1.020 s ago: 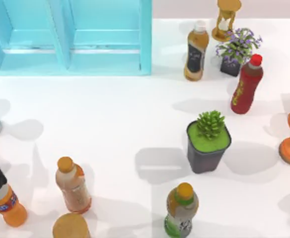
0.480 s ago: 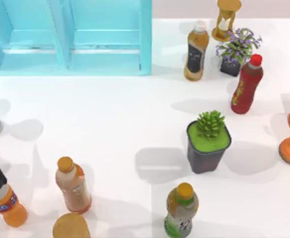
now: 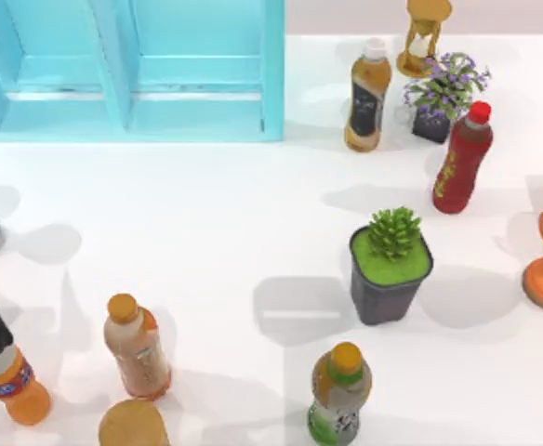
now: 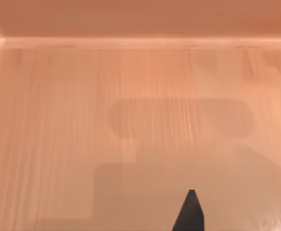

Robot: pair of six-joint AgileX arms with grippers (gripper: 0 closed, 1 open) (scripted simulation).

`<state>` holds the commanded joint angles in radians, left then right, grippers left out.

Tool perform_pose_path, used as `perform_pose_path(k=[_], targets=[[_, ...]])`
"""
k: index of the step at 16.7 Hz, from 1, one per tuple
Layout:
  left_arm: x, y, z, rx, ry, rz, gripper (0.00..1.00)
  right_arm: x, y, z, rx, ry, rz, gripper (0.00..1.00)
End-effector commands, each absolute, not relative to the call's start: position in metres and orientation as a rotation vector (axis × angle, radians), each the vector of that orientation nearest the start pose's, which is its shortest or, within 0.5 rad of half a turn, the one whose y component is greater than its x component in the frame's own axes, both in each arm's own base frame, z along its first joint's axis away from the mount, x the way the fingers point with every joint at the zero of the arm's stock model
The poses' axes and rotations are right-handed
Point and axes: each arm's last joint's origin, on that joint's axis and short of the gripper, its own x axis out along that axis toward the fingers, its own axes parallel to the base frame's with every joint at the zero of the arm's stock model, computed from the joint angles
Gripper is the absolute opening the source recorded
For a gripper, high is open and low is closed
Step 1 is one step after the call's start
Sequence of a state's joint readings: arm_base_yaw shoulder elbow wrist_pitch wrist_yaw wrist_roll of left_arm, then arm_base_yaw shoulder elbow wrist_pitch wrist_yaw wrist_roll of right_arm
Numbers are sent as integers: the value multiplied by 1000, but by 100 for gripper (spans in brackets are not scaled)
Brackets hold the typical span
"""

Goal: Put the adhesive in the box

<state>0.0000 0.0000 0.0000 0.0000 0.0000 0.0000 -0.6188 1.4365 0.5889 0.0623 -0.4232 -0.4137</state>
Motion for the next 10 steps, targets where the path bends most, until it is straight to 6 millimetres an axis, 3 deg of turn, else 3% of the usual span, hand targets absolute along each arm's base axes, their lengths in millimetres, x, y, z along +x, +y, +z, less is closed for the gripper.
perform_pose_path(k=[10], targets=[[106, -1, 160, 0, 0, 0, 100, 224, -143, 149, -12, 704, -34, 83]])
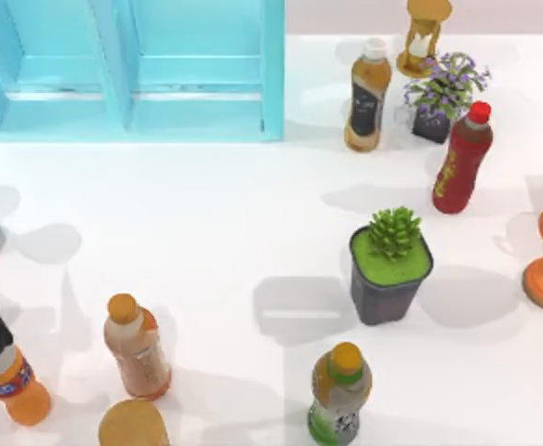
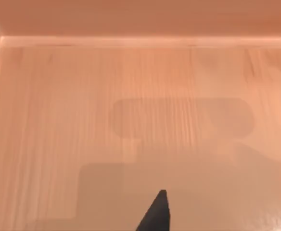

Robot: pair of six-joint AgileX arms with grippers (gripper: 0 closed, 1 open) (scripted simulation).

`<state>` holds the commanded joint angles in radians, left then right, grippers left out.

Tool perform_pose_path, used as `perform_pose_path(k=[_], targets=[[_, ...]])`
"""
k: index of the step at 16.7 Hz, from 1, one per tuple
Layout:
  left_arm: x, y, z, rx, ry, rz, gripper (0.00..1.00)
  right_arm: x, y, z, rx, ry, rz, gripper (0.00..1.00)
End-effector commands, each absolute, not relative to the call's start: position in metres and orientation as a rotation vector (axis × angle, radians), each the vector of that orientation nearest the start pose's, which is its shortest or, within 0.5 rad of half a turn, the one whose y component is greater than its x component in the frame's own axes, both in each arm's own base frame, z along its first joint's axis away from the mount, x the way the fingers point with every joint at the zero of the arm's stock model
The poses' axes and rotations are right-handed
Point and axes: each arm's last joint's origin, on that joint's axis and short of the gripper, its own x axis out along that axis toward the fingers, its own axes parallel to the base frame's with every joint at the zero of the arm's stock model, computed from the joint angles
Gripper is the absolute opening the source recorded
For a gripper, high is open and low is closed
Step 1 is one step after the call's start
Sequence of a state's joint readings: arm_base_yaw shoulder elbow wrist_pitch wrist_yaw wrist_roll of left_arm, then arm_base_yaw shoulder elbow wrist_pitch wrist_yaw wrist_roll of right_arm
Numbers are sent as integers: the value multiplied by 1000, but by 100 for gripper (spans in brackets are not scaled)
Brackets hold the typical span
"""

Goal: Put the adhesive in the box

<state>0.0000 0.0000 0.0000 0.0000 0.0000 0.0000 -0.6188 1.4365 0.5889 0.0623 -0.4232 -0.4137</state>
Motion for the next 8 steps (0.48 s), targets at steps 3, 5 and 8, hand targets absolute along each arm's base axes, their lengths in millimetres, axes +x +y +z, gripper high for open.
perform_pose_path(k=[3, 5, 8], targets=[[106, -1, 160, 0, 0, 0, 100, 224, -143, 149, -12, 704, -34, 100], [106, -1, 160, 0, 0, 0, 100, 224, -143, 149, -12, 704, -34, 100], [106, -1, 160, 0, 0, 0, 100, 224, -143, 149, -12, 704, -34, 100]])
